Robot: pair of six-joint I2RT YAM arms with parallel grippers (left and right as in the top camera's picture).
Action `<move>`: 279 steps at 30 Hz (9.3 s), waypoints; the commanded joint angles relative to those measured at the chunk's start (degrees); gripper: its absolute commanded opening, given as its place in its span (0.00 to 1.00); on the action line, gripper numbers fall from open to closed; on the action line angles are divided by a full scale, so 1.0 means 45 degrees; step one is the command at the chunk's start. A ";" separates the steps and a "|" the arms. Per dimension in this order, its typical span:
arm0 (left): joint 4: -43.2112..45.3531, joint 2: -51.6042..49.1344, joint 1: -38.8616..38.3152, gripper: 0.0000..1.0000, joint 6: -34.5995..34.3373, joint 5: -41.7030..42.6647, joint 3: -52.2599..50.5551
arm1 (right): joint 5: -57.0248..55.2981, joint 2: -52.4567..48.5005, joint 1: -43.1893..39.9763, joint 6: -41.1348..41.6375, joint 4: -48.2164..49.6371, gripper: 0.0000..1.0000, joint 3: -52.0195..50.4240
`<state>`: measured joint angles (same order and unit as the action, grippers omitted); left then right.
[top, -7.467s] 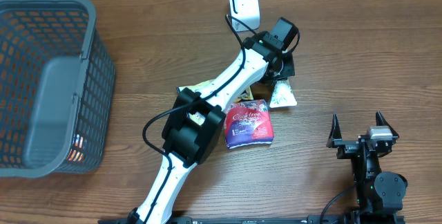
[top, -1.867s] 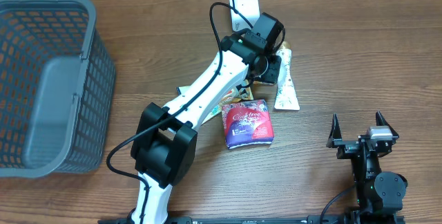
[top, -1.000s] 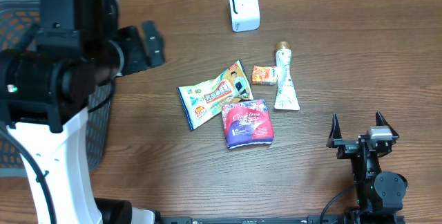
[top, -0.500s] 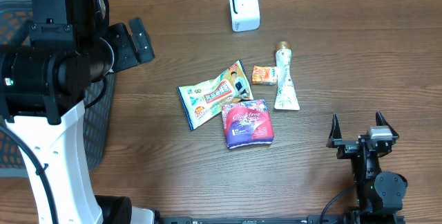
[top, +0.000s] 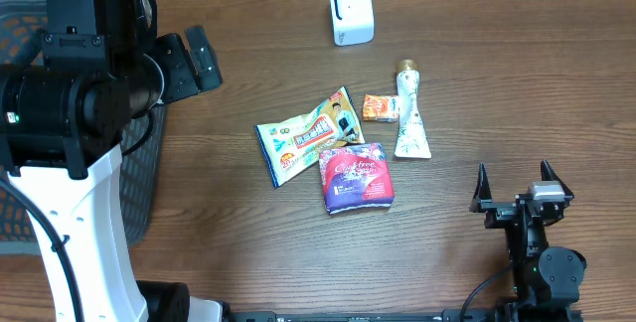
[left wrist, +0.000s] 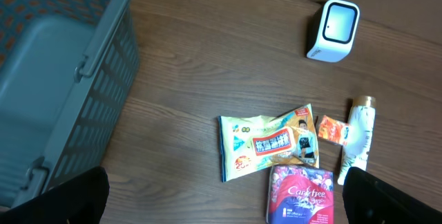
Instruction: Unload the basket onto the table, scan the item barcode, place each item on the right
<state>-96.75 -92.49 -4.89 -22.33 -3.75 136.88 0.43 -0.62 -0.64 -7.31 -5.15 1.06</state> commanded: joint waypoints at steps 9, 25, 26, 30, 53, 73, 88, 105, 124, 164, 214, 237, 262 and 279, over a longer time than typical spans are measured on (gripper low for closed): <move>-0.0010 -0.0019 0.0019 1.00 0.0112 -0.0257 0.0024 | 0.8879 0.0097 0.0068 -0.0005 0.3225 1.00 -0.0131; -0.0010 -0.0019 0.0019 1.00 0.0112 -0.0257 0.0024 | 1.0195 -0.0617 -0.0233 0.1851 0.5571 1.00 0.3638; -0.0010 -0.0019 0.0019 1.00 0.0112 -0.0257 0.0024 | 1.0200 -0.0962 -0.0330 0.1637 0.4269 1.00 0.4425; -0.0010 -0.0019 0.0019 1.00 0.0112 -0.0257 0.0024 | 1.0200 -0.3682 -0.0631 -0.0136 -0.1880 1.00 0.8276; -0.0010 -0.0019 0.0019 1.00 0.0112 -0.0257 0.0024 | 0.3113 -1.5742 0.4663 0.5727 -0.9199 1.00 1.3692; -0.0010 -0.0019 0.0019 1.00 0.0112 -0.0257 0.0024 | -0.3390 -2.0419 1.1769 0.5241 -0.9389 1.00 1.4712; -0.0010 -0.0019 0.0019 1.00 0.0112 -0.0253 0.0024 | -0.5571 -2.2532 1.3644 0.3934 -0.8340 1.00 1.4712; -0.0010 -0.0019 0.0019 1.00 0.0112 -0.0257 0.0024 | -0.7650 -2.3333 1.3629 0.5804 -0.9374 0.37 1.4950; -0.0010 -0.0019 0.0019 1.00 0.0112 -0.0257 0.0024 | 0.0267 -2.3212 1.0870 0.6203 -1.5271 0.04 2.2124; -0.0010 -0.0019 0.0019 1.00 0.0112 -0.0253 0.0024 | 0.2822 -2.3202 0.1783 0.4867 -1.5703 0.72 1.8253; -0.0010 -0.0019 0.0019 1.00 0.0112 -0.0257 0.0024 | 0.0015 -2.3596 0.4362 0.6688 -1.0078 0.39 1.5732; -0.0010 -0.0019 0.0019 1.00 0.0112 -0.0257 0.0024 | 0.0942 -2.3596 0.2623 0.4226 -1.4746 1.00 1.9108; -0.0010 -0.0019 0.0019 1.00 0.0112 -0.0257 0.0024 | 0.6135 -2.3591 0.1957 0.2715 -0.9447 0.29 1.4994; -0.0010 -0.0019 0.0019 1.00 0.0112 -0.0257 0.0024 | -0.6237 -2.3591 0.1846 0.8918 -1.9700 0.14 2.2352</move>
<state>-96.88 -92.49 -4.86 -22.33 -4.19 136.88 -8.75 -107.48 8.27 20.16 -90.52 100.99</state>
